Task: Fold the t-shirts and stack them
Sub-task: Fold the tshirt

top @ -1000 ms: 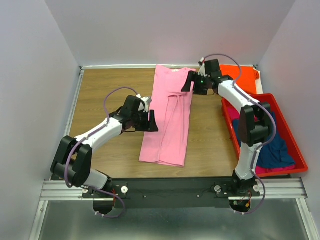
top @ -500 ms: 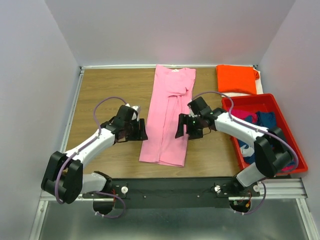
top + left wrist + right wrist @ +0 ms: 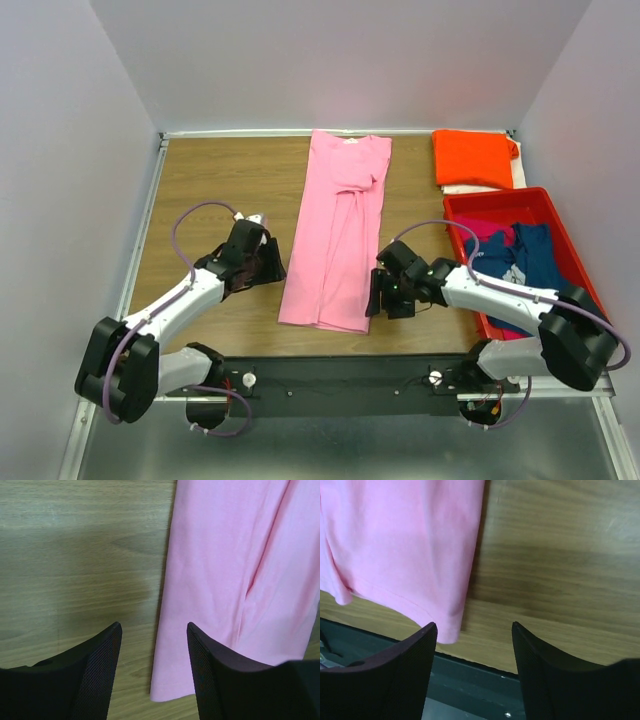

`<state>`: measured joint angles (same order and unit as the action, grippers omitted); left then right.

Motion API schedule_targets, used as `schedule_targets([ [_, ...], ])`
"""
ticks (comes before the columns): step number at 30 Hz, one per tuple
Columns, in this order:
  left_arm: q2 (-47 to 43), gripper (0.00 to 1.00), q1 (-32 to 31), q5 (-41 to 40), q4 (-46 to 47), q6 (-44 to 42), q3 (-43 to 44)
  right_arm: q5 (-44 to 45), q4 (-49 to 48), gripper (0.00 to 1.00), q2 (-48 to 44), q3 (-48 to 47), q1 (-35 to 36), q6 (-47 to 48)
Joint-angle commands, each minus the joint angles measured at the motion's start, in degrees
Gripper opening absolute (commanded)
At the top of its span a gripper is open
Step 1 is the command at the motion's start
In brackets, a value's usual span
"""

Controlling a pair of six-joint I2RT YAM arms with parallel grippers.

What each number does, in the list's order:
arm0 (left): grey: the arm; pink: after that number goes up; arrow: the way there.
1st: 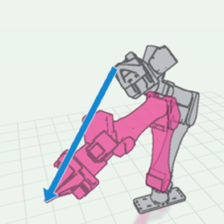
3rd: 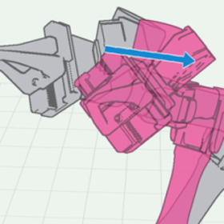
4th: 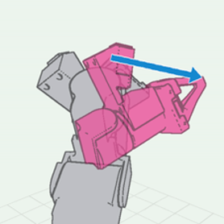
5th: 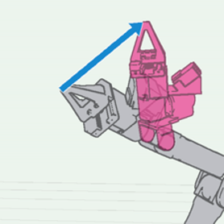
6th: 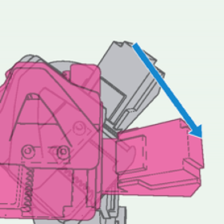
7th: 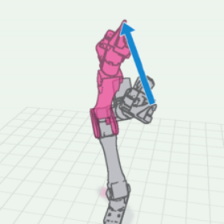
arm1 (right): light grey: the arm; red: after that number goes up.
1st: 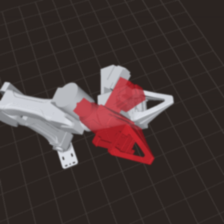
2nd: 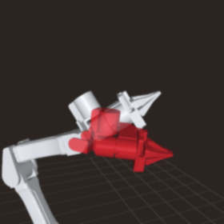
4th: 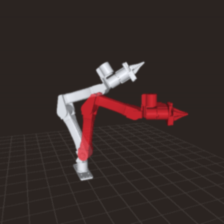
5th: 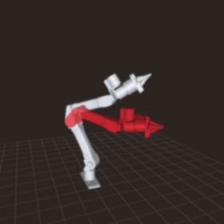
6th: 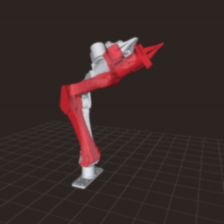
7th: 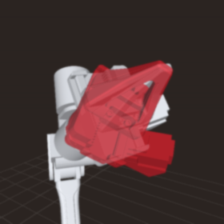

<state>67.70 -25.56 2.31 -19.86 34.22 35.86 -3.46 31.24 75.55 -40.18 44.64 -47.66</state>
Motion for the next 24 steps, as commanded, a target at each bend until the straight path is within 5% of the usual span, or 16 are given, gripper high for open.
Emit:
schedule_targets([
  [1,-4.4,0.63,0.1,-4.9,2.9,2.4,-1.4,3.2,-2.9,0.67,-3.3,3.1,4.2,-5.8],
  [16,-7.7,0.62,-0.5,-4.9,6.7,1.7,-2.8,9.4,-6.2,0.5,3.1,2.9,12.1,-9.7],
  [19,-8.1,0.62,-1.4,-5.6,6.6,1.9,-2.9,9.7,-6.2,0.39,3.6,2.9,12.7,-10.6],
  [24,-7.5,0.61,-4.4,-6.4,6.4,3.0,-3.5,10.9,-5.6,0.06,2.3,4.0,12.8,-12.5],
])
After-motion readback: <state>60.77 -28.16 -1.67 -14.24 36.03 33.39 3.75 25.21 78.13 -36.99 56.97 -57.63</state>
